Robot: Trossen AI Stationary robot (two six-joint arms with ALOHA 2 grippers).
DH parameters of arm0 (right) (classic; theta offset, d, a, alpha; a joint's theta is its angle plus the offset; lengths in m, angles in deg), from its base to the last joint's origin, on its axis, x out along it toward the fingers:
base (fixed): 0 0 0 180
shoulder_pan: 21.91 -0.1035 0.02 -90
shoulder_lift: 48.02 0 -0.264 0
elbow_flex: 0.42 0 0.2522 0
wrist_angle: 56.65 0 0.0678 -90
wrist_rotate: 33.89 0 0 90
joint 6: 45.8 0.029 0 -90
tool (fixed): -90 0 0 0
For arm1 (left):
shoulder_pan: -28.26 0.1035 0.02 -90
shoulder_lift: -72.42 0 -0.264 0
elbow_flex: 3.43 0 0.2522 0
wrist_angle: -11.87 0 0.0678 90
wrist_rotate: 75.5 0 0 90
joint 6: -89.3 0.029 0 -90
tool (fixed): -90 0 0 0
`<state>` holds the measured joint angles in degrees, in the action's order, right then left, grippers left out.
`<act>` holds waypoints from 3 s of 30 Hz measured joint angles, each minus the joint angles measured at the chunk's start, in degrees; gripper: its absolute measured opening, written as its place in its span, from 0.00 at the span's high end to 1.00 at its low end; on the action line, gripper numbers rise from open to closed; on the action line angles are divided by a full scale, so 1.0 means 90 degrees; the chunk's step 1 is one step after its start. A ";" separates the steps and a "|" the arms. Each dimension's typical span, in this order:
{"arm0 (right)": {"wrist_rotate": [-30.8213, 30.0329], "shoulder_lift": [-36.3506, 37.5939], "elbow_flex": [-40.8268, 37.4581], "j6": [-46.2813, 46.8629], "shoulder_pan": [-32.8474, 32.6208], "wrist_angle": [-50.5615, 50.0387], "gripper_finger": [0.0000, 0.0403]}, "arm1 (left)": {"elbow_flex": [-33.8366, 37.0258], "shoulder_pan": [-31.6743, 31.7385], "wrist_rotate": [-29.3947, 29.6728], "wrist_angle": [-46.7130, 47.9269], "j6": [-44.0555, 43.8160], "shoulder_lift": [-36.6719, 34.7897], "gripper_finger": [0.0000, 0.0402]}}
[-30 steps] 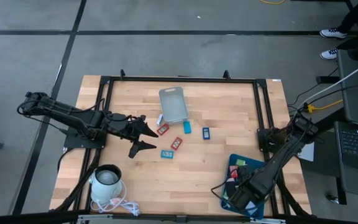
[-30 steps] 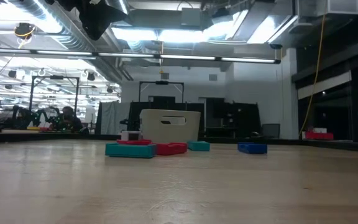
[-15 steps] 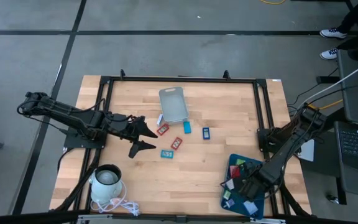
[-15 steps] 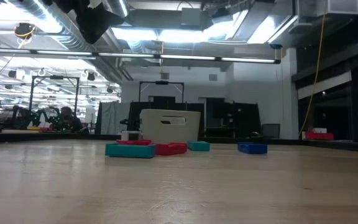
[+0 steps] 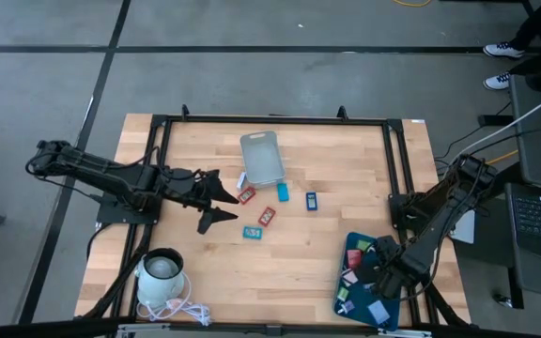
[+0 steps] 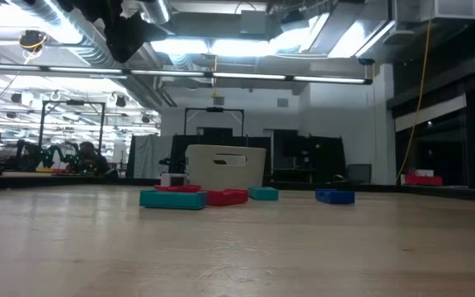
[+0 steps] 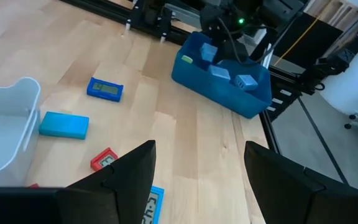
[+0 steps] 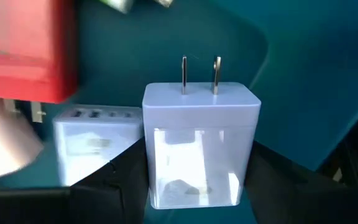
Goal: Pick & Place Office items
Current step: Put the blue charger adapter into the blue bin, then put the white digital clock into the gray bin
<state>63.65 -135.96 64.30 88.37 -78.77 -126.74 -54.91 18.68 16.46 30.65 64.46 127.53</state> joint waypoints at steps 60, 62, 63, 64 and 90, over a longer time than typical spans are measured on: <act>-0.4557 0.1023 0.1508 -0.4517 0.1934 0.0699 0.13 | -0.1389 0.2246 0.1272 0.2130 -0.1477 0.4326 0.40; -0.4557 0.1023 0.1508 -0.4527 0.1934 0.0699 0.13 | -0.1389 0.2246 0.1170 0.2125 -0.1491 0.4445 0.40; -0.4557 0.1023 0.1508 -0.4529 0.1934 0.0699 0.13 | -0.1389 0.2244 0.1146 0.2135 -0.1510 0.4492 0.40; -0.4557 0.1023 0.1508 -0.4534 0.1934 0.0696 0.13 | -0.1389 0.2244 0.1122 0.2136 -0.1559 0.4537 0.40; -0.4600 0.1020 0.1506 -0.5132 0.1936 0.0711 0.13 | -0.1388 0.2635 -0.0207 0.1957 -0.2086 0.3287 0.86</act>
<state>22.25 -126.78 77.85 42.18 -61.35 -120.34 -67.40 42.39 14.59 48.26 45.69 157.11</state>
